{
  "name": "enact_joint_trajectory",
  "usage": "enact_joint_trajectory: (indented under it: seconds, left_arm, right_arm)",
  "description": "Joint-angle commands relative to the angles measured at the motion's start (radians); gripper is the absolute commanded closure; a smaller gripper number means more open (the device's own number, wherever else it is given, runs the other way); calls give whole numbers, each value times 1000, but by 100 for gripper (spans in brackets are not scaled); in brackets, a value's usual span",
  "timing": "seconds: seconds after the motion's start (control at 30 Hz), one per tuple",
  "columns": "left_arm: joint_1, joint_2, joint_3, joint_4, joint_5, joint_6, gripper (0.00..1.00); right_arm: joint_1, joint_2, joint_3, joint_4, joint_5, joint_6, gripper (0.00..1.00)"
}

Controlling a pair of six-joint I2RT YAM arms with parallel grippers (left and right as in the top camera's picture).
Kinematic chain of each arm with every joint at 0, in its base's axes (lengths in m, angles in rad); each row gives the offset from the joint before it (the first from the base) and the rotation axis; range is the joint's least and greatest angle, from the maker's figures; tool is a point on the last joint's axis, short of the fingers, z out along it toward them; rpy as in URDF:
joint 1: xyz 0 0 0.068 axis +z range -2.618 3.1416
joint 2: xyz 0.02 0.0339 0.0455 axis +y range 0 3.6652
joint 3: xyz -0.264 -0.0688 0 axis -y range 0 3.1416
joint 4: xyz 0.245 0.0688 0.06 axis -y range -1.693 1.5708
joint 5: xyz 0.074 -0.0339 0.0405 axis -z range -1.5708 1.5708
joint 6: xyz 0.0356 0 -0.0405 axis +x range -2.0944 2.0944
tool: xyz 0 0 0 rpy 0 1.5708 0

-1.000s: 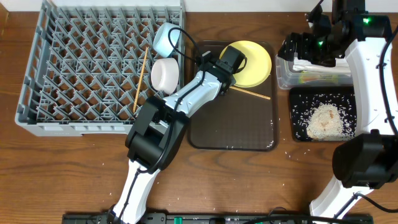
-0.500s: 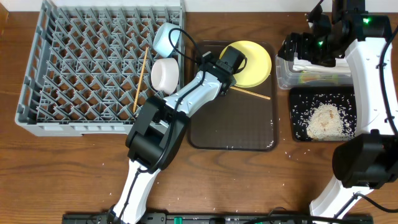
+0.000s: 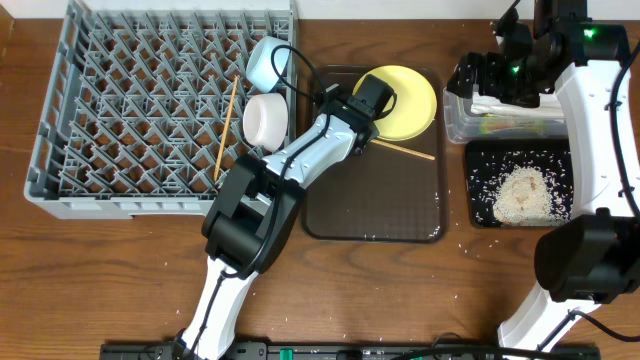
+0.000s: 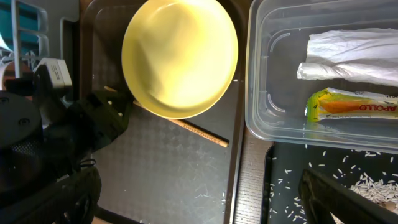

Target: Sort waste into correct bins and load items into the dishwasher

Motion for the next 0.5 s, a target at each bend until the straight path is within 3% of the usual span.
enact_joint_trajectory:
  seconds: [0.0, 0.47]
  left_arm:
    - [2, 49, -23, -29, 23, -10, 51]
    - [14, 49, -26, -69, 84, -8, 51]
  right_arm:
    - [16, -4, 1, 0, -3, 2, 1]
    - [15, -4, 1, 0, -3, 2, 1]
